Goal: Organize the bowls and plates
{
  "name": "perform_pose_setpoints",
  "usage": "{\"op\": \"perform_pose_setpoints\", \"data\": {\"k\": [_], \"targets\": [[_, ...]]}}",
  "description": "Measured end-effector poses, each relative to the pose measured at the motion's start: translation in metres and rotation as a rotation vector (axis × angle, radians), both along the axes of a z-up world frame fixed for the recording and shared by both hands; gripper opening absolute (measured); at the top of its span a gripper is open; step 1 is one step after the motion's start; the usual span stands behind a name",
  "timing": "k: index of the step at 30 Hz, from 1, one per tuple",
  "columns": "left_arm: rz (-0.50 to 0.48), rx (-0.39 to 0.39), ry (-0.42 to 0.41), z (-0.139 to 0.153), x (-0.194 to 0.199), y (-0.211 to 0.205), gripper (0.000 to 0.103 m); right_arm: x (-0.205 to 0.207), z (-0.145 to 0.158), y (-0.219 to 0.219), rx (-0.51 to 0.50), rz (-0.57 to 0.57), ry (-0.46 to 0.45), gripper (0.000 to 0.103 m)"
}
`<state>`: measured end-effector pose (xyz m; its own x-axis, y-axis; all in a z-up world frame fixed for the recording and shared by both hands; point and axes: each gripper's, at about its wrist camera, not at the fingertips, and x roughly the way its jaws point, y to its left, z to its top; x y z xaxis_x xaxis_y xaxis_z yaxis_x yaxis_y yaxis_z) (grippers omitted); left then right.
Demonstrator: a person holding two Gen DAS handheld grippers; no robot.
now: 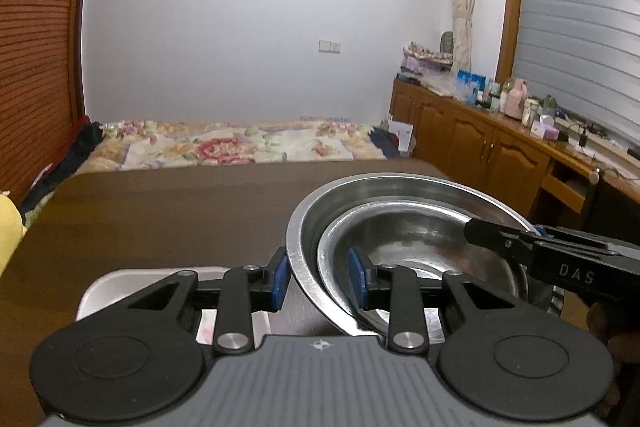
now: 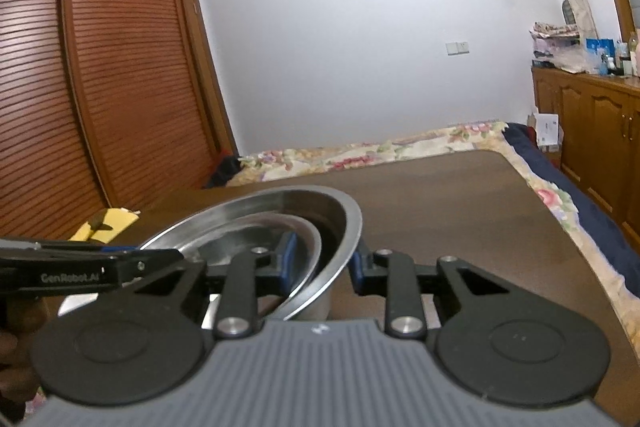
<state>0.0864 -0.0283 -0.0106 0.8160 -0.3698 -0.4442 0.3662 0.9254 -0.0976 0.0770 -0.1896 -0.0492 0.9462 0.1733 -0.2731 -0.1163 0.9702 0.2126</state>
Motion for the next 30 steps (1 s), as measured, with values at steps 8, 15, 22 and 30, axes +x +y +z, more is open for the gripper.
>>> {"op": "perform_pose_setpoints", "data": {"k": [8, 15, 22, 30], "targets": [[0.015, -0.011, -0.058, 0.023, -0.005, 0.012, 0.034, 0.003, 0.017, 0.004, -0.011, 0.024, -0.045, 0.03], [0.03, -0.017, -0.081, 0.033, -0.013, 0.029, 0.034, 0.004, 0.028, 0.012, -0.011, 0.054, -0.078, 0.03], [0.063, -0.015, -0.076, 0.034, -0.013, 0.048, 0.034, 0.006, 0.033, 0.024, -0.01, 0.091, -0.094, 0.03], [0.106, -0.01, -0.051, 0.025, -0.011, 0.078, 0.034, 0.013, 0.03, 0.046, -0.016, 0.144, -0.082, 0.03]]}}
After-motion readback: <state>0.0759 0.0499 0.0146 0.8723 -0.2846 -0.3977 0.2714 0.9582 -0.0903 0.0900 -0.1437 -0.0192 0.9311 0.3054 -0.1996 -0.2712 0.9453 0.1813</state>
